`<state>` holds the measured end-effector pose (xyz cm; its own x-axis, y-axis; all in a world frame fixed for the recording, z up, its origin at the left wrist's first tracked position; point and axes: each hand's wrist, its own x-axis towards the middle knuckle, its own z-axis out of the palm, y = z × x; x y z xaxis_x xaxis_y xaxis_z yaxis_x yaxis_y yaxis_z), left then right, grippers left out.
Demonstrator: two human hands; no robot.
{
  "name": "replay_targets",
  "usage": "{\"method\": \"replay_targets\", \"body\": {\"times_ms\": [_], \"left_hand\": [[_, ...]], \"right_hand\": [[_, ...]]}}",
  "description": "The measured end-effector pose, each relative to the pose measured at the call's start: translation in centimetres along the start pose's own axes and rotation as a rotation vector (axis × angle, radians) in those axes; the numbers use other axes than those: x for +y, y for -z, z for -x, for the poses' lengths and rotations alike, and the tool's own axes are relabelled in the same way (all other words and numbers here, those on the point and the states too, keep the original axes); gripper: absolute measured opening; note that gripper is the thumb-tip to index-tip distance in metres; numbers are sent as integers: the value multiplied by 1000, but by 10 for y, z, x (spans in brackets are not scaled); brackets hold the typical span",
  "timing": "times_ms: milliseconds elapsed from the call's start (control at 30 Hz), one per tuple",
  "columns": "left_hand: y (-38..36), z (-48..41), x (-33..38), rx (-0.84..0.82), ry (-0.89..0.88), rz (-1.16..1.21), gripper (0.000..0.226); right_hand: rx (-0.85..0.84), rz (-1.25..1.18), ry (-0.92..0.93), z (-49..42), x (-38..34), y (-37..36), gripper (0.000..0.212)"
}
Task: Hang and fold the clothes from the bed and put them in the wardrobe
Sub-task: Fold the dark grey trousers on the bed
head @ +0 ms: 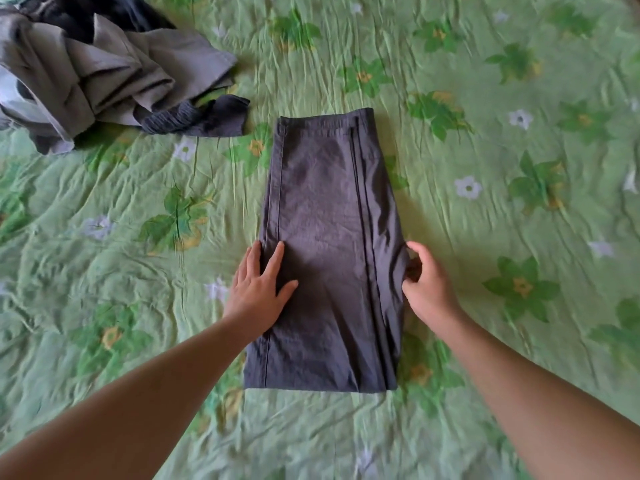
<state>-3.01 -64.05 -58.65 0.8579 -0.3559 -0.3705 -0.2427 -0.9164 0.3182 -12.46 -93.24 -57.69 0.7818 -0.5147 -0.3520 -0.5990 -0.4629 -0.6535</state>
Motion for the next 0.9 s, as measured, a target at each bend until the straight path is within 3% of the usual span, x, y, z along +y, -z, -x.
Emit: {"method": "replay_targets", "body": {"times_ms": [167,333,433,533,633,733,833,900], "left_hand": [[0,0,-2,-9,-16,15,77],[0,-1,-2,-19,-12,-3,78],[0,-2,-5,-25,-24,-5,79],[1,-1,-5,-23,-30,-7,80],[5,4,0,-12,5,35,79],[11,20,3,83,59,163,73],[15,42,2,125,134,378,63],[17,54,-2,58,165,468,54]], "right_hand": [[74,-210,-12,3,0,1,42],[138,19,64,-8,-3,0,28],[261,39,5,-16,0,6,25],[252,57,-86,-15,7,11,25],[183,-215,-239,-9,4,10,27],[27,-349,-302,9,-1,2,57],[23,-207,-244,31,8,-7,80],[48,-97,-230,49,12,-9,81]]}}
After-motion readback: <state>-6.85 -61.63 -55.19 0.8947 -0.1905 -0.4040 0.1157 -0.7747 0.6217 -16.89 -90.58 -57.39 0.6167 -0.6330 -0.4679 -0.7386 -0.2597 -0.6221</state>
